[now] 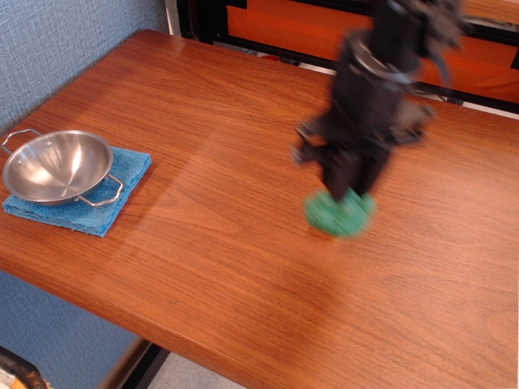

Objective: Move the vegetable to the front edge of the table

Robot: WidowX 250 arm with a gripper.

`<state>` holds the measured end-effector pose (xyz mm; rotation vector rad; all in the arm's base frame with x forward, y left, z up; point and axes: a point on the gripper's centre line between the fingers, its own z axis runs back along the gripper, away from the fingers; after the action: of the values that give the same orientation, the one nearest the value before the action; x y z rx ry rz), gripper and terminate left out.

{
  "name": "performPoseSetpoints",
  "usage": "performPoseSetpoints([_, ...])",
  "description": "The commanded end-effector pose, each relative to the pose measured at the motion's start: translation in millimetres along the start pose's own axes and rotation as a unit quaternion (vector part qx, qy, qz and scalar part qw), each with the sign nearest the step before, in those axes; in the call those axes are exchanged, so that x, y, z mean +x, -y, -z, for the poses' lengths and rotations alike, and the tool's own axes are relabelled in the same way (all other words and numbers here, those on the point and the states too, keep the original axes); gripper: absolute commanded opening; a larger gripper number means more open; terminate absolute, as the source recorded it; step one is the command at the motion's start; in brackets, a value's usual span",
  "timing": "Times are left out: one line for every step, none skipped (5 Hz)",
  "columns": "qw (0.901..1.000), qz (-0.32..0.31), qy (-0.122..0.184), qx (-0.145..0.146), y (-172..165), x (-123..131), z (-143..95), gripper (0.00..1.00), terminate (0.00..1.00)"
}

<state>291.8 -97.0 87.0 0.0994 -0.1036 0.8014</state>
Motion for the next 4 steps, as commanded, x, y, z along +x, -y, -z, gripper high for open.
performPoseSetpoints([0.9983,0.037,-0.015,-0.043,0,-31,-1,0.00,0.00])
performPoseSetpoints([0.9982,0.043,-0.025,-0.035,1,-34,8,0.00,0.00])
performPoseSetpoints([0.9985,0.041,-0.031,-0.019,0,-35,17,0.00,0.00])
performPoseSetpoints([0.9983,0.045,-0.032,-0.018,-2,-35,19,0.00,0.00])
